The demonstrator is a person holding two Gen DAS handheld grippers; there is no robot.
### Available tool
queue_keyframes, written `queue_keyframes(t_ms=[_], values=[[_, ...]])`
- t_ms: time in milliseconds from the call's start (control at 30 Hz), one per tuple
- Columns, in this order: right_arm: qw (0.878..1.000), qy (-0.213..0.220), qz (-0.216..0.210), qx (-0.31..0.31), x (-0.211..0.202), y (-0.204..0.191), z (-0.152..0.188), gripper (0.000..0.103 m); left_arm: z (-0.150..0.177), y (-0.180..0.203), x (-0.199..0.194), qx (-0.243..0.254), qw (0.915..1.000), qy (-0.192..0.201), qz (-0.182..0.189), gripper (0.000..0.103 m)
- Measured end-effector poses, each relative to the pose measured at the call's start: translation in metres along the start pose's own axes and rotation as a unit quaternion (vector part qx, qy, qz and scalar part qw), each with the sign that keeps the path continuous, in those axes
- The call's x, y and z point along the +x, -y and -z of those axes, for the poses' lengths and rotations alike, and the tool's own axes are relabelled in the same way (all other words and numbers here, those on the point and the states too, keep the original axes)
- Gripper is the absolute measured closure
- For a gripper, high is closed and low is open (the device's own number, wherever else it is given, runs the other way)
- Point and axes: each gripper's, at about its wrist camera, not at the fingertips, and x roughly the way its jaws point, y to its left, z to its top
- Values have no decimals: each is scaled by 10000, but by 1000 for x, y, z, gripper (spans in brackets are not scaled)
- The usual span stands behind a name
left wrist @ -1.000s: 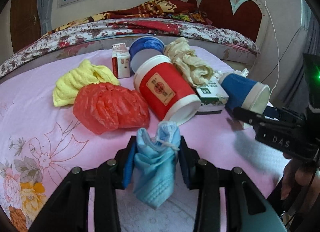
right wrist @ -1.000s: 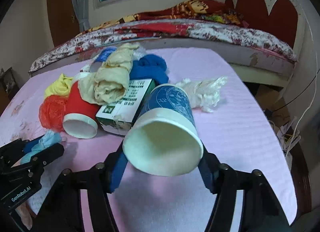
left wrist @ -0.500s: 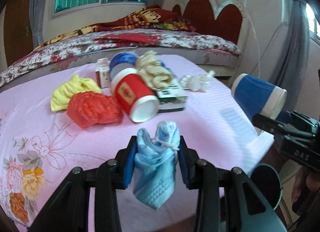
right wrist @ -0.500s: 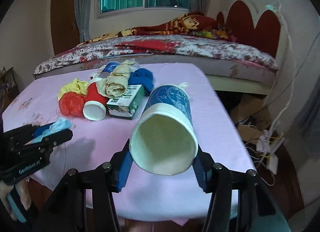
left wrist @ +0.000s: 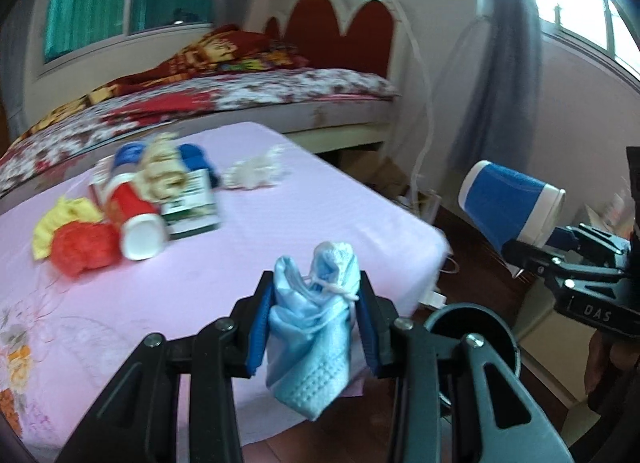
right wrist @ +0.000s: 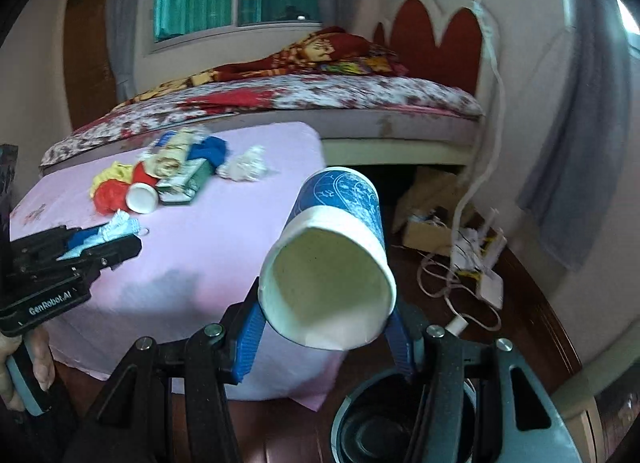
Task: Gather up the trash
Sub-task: 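Carry the cloth and cup over the black bin and open both grippers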
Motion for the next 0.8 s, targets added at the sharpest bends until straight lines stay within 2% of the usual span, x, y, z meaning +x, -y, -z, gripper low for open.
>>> queue_keyframes(t_ms=[300,433,600,800], values=[[9967,-312,582,473,-22,71,55,46,2,80,21,619,9939,-246,879,64],[9943,-517,731,586,-25,94,82,46,10,115,33,864,9869,-448,1285,63],[9917,-714,788,718,-27,112,103,46,24,146,46,1087,9779,-757,1621,63],[9893,-1002,781,713,-20,123,127,46,35,163,71,1158,9670,-1183,1936,62]])
